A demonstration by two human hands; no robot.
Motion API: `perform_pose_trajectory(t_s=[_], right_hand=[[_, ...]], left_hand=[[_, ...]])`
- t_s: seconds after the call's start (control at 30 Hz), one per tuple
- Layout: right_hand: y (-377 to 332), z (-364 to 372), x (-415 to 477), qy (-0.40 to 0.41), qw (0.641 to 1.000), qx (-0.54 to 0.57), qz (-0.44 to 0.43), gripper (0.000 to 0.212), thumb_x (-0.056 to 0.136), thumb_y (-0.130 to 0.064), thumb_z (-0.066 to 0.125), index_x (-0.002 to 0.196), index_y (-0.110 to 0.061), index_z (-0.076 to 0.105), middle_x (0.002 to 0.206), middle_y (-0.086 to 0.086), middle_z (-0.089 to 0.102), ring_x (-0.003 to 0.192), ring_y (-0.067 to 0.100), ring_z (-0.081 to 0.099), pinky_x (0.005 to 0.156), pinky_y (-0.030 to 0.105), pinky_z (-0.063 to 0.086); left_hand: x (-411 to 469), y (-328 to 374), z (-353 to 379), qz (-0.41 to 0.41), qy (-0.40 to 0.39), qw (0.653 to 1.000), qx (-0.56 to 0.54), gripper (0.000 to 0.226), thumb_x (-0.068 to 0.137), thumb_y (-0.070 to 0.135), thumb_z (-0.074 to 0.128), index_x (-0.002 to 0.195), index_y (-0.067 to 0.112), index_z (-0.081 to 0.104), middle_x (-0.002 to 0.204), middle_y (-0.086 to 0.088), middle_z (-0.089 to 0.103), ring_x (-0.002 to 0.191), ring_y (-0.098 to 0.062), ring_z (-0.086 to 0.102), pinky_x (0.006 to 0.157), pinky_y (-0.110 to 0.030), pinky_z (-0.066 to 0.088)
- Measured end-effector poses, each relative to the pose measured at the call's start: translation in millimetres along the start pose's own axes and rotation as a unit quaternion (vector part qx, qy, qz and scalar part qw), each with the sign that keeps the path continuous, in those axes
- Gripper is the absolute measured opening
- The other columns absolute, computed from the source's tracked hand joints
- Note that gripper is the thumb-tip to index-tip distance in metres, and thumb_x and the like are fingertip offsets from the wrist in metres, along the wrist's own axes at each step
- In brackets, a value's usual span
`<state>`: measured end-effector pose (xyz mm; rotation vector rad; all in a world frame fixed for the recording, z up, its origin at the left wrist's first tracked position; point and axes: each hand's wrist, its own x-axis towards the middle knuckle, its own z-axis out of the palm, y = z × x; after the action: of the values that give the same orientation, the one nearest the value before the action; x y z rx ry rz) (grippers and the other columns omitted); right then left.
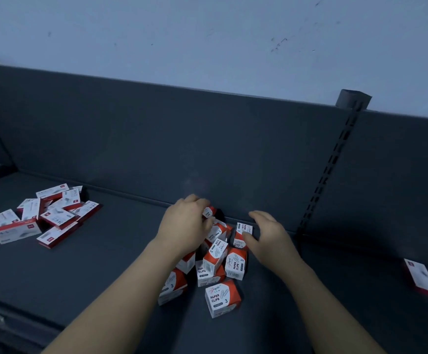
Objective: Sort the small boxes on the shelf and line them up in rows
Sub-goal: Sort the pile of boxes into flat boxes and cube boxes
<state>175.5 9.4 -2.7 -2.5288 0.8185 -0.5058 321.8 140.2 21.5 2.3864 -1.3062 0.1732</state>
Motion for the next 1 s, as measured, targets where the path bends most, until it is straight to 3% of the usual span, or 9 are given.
perform_pose_trajectory(t_s=[0.2, 0.3, 0.4, 0.53, 0.67, 0.83, 1.0], right_hand=[[-22.3, -28.6, -38.0, 0.039, 0.998, -0.056, 0.007, 0.04, 0.092, -0.026, 0.056, 0.129, -0.012, 0.052, 0.134, 0.001, 0.052, 0.12, 0.015, 0.049, 0.097, 0.024, 0.038], [-18.3, -36.8, -61.3, 0.057, 0.994, -0.091, 0.037, 0.049, 0.094, -0.031, 0.053, 0.14, -0.016, 0.043, 0.145, -0.001, 0.044, 0.131, 0.013, 0.041, 0.105, 0.02, 0.028], [-11.3, -43.1, -90.6, 0.075, 0.989, -0.111, 0.063, 0.049, 0.094, -0.028, 0.054, 0.14, -0.013, 0.044, 0.144, 0.001, 0.046, 0.131, 0.014, 0.042, 0.101, 0.013, 0.02], [0.1, -56.6, -134.9, 0.09, 0.982, -0.124, 0.107, 0.045, 0.091, -0.021, 0.058, 0.134, -0.009, 0.051, 0.136, 0.005, 0.053, 0.123, 0.018, 0.049, 0.099, 0.014, 0.025], [18.7, -74.9, -180.0, 0.108, 0.971, -0.137, 0.164, 0.045, 0.093, -0.021, 0.055, 0.136, -0.01, 0.049, 0.136, 0.002, 0.053, 0.123, 0.015, 0.049, 0.096, 0.011, 0.024], [51.3, -104.4, -229.7, 0.136, 0.951, -0.148, 0.237, 0.045, 0.092, -0.024, 0.056, 0.135, -0.011, 0.05, 0.137, 0.003, 0.052, 0.124, 0.018, 0.049, 0.102, 0.022, 0.032], [89.5, -137.8, -270.1, 0.154, 0.936, -0.157, 0.276, 0.046, 0.094, -0.029, 0.053, 0.138, -0.015, 0.047, 0.14, -0.001, 0.05, 0.127, 0.015, 0.045, 0.103, 0.022, 0.032]], left_hand=[[-12.3, 22.0, -18.3, 0.086, 0.004, 0.996, 0.02, 0.033, 0.093, 0.034, 0.048, 0.122, 0.021, 0.059, 0.118, 0.001, 0.06, 0.104, -0.023, 0.056, 0.087, -0.036, 0.046], [-22.1, 34.1, -18.8, 0.127, 0.003, 0.992, 0.013, 0.032, 0.092, 0.033, 0.049, 0.119, 0.02, 0.061, 0.114, 0.001, 0.062, 0.102, -0.024, 0.056, 0.086, -0.035, 0.044], [-33.1, 48.3, -14.4, 0.155, -0.009, 0.988, 0.008, 0.031, 0.092, 0.035, 0.048, 0.117, 0.021, 0.06, 0.112, 0.001, 0.062, 0.101, -0.023, 0.055, 0.085, -0.034, 0.042], [-47.3, 74.0, -2.6, 0.196, -0.033, 0.98, -0.013, 0.029, 0.09, 0.036, 0.048, 0.109, 0.019, 0.062, 0.109, 0.0, 0.063, 0.1, -0.025, 0.055, 0.082, -0.034, 0.042], [-62.9, 109.8, 10.8, 0.248, -0.058, 0.966, -0.039, 0.034, 0.092, 0.039, 0.047, 0.118, 0.021, 0.059, 0.114, 0.001, 0.061, 0.105, -0.023, 0.055, 0.088, -0.035, 0.044], [-81.2, 162.0, 26.5, 0.296, -0.077, 0.949, -0.079, 0.039, 0.095, 0.039, 0.046, 0.129, 0.023, 0.054, 0.121, 0.003, 0.059, 0.109, -0.019, 0.053, 0.092, -0.032, 0.042], [-92.1, 222.2, 42.4, 0.325, -0.1, 0.935, -0.101, 0.042, 0.097, 0.039, 0.043, 0.135, 0.023, 0.049, 0.128, 0.003, 0.056, 0.112, -0.018, 0.051, 0.093, -0.03, 0.043]])
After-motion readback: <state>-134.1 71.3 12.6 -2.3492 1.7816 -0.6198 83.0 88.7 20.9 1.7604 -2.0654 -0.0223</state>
